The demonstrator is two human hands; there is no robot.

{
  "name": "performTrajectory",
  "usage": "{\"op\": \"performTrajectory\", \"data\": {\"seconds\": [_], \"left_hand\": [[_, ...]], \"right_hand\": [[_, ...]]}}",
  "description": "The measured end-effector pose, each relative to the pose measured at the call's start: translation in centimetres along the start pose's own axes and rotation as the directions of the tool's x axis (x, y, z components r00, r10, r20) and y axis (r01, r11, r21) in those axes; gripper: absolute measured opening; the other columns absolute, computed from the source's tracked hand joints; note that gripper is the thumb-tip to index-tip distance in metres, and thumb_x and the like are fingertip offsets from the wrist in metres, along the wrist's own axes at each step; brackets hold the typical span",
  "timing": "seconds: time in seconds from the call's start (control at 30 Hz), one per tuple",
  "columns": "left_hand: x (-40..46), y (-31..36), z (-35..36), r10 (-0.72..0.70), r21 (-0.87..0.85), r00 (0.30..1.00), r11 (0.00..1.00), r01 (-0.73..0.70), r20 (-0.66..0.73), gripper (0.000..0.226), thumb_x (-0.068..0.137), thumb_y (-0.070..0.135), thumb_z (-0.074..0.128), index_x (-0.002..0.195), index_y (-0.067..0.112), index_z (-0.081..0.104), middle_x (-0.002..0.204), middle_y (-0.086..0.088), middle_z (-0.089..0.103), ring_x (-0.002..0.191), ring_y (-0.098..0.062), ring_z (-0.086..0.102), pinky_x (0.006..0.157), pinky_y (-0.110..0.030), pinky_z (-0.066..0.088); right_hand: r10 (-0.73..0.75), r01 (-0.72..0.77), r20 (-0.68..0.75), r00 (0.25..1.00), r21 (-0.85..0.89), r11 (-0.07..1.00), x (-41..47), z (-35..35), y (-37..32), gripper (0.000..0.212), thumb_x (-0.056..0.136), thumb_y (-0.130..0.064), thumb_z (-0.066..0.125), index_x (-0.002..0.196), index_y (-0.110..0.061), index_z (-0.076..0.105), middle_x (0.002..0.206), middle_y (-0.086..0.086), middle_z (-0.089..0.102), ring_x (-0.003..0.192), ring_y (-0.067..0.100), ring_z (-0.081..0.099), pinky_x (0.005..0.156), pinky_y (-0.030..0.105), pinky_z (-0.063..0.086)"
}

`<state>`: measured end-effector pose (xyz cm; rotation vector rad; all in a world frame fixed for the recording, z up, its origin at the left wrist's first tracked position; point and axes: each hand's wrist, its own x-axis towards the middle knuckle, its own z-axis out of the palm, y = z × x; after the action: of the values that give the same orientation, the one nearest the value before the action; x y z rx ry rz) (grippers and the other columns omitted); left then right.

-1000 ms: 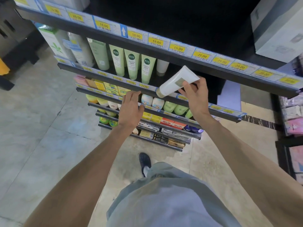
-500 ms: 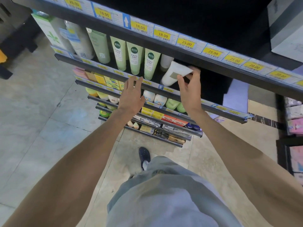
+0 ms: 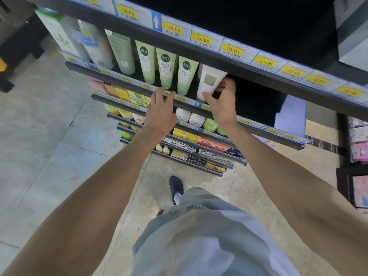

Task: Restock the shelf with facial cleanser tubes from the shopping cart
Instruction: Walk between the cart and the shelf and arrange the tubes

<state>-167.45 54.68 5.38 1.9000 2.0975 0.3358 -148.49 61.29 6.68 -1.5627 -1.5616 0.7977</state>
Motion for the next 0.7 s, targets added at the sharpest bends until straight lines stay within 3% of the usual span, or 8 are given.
{"op": "performTrajectory", "data": {"seconds": [0.23,0.33,0.7], "left_hand": [[0.1,0.3,-0.3,-0.007,-0.009,1.000,1.000,0.007,0.009,0.073,0.093,0.016,0.068,0.155,0.014,0.030,0.160,-0.015,0.016,0.149,-0.033,0.020,0.109,-0.047,0.047],[0.3,0.5,-0.3,-0.018,-0.019,1.000,1.000,0.018,0.004,0.069,0.094,0.015,0.067,0.154,0.014,0.032,0.160,-0.015,0.016,0.150,-0.032,0.018,0.106,-0.046,0.049],[0.4,0.2,-0.2,-0.009,-0.008,1.000,1.000,0.009,0.010,0.071,0.094,0.017,0.068,0.154,0.015,0.032,0.159,-0.013,0.017,0.149,-0.029,0.019,0.102,-0.046,0.052]], "right_hand": [[0.004,-0.004,0.001,1.000,-0.068,0.998,1.4,0.9,0.7,0.048,0.089,-0.014,0.076,0.128,-0.009,0.049,0.127,0.003,0.061,0.115,0.012,0.060,0.095,0.016,0.047],[-0.003,0.002,-0.013,1.000,-0.099,0.995,2.5,1.3,0.7,0.049,0.090,-0.018,0.076,0.130,-0.011,0.048,0.129,0.005,0.059,0.115,0.013,0.061,0.104,0.031,0.050],[0.003,-0.017,-0.104,0.995,-0.136,0.991,3.6,3.1,0.8,0.040,0.091,-0.019,0.074,0.123,-0.005,0.055,0.126,0.010,0.057,0.116,0.024,0.060,0.105,0.044,0.048]]}}
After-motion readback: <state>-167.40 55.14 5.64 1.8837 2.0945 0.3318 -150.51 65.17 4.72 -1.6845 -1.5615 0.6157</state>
